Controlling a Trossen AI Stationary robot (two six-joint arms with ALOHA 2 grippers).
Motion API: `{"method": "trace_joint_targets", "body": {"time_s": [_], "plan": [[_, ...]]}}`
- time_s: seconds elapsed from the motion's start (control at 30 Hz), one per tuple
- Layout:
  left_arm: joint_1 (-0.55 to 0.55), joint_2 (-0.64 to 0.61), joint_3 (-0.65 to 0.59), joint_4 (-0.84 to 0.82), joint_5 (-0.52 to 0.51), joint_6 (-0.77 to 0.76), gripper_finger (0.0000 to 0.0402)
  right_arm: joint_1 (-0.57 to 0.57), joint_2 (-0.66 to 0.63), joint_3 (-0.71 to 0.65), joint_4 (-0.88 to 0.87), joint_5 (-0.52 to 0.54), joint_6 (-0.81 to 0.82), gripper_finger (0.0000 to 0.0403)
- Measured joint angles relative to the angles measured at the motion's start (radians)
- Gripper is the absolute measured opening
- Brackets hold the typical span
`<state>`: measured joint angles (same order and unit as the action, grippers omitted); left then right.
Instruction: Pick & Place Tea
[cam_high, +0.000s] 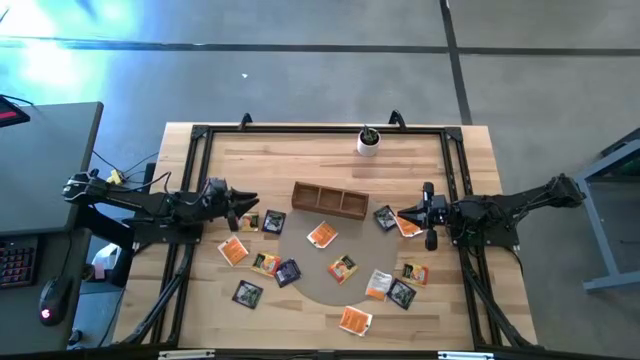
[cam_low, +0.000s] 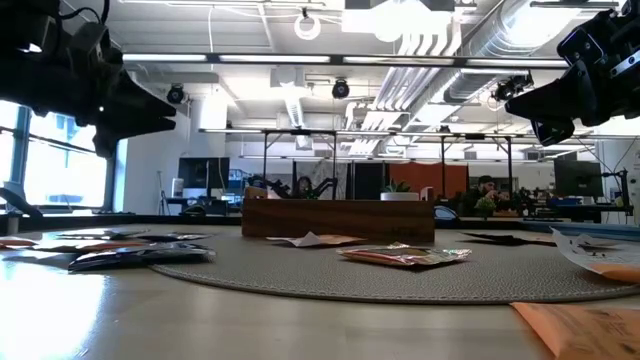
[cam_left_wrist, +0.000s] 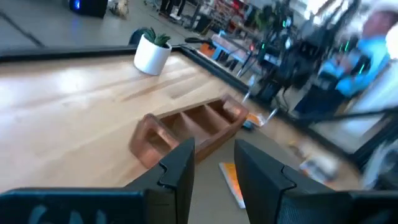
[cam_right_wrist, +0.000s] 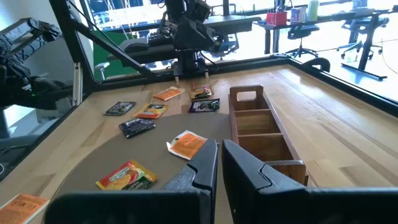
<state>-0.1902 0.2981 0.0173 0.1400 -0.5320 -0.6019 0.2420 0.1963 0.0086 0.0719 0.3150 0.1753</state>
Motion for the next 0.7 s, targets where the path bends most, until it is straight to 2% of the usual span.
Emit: {"method": "trace_joint_targets", "body": {"time_s": [0.7], "plan": [[0.000,0.000,0.016,-0.017,0.000,-0.032,0.0112,0.000,0.000,0.000,0.000,0.000,0.000,0.0021]]}}
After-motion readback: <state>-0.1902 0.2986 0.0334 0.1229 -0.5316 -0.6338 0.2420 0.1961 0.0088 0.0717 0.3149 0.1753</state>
